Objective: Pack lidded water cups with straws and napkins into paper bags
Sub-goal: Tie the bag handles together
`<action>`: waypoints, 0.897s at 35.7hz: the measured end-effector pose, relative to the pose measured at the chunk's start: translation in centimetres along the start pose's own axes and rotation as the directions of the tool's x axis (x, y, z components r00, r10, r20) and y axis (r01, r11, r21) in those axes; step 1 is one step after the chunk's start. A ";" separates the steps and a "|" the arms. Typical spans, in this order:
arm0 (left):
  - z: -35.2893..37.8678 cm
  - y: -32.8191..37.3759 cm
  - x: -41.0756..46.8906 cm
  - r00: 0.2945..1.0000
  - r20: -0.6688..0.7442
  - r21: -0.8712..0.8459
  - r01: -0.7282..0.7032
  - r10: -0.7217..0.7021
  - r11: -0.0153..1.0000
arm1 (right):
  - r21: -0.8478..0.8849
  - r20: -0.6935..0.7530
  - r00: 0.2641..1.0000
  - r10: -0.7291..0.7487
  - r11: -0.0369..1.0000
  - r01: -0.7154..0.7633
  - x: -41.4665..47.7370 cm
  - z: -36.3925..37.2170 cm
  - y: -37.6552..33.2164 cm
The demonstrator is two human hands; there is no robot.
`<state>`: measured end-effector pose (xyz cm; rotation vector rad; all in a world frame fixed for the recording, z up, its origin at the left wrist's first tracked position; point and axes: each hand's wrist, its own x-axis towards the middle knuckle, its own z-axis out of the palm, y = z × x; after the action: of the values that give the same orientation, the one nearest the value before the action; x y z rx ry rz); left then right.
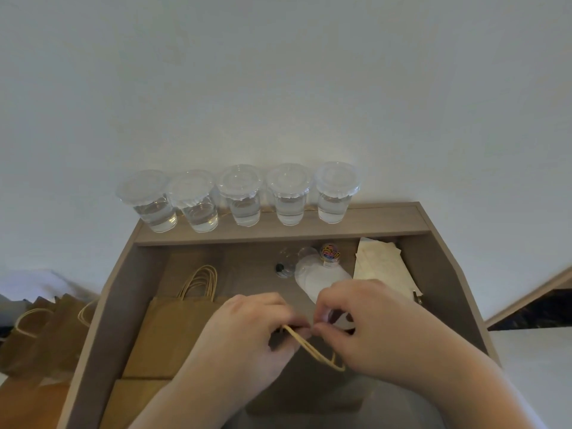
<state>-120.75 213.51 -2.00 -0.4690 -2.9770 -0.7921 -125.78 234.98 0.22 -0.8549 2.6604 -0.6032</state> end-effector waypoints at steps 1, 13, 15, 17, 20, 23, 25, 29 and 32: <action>-0.1 0.0 0.0 1.000 0.002 -0.001 -0.005 0.005 1.000 | 0.000 -0.005 1.000 -0.013 1.000 0.013 -0.2 0.0 -0.2; -0.1 -0.3 -0.1 0.999 -0.028 -0.016 0.020 -0.020 1.000 | -0.030 -0.158 0.987 -0.019 0.999 0.014 -0.4 -0.5 -0.9; -0.2 -0.3 -0.1 0.999 -0.027 -0.009 0.018 -0.018 1.000 | -0.061 -0.105 0.994 -0.009 0.998 0.003 -0.3 -0.4 -1.0; -0.2 -0.2 0.0 1.000 -0.016 -0.013 0.012 -0.013 1.000 | -0.078 -0.037 0.999 -0.018 0.997 0.015 -0.2 -0.1 -1.3; -0.3 -0.2 -0.1 1.000 -0.013 -0.016 0.015 -0.015 1.000 | -0.074 -0.013 1.000 -0.016 0.997 0.015 -0.1 0.2 -1.6; -0.3 -0.3 -0.1 1.000 -0.004 -0.022 0.016 -0.016 1.000 | -0.058 -0.036 0.999 -0.006 0.998 0.004 0.1 0.4 -1.6; -0.2 -0.4 -0.2 1.000 -0.004 -0.037 0.015 -0.015 0.999 | -0.049 -0.044 0.999 -0.003 0.999 0.001 0.2 0.5 -1.6; -0.1 -0.3 -0.3 0.999 -0.028 -0.050 0.016 -0.017 0.999 | -0.044 -0.055 0.998 -0.005 0.999 0.002 0.0 0.6 -1.7; -0.2 -0.3 -0.2 0.999 -0.044 -0.038 0.011 -0.012 0.999 | -0.034 -0.066 0.998 0.004 0.999 -0.006 -0.1 0.4 -1.8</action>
<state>-120.64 213.11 -1.96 -0.4302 -2.9316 -0.8491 -124.62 233.59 0.78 -0.8513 2.7388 -0.5963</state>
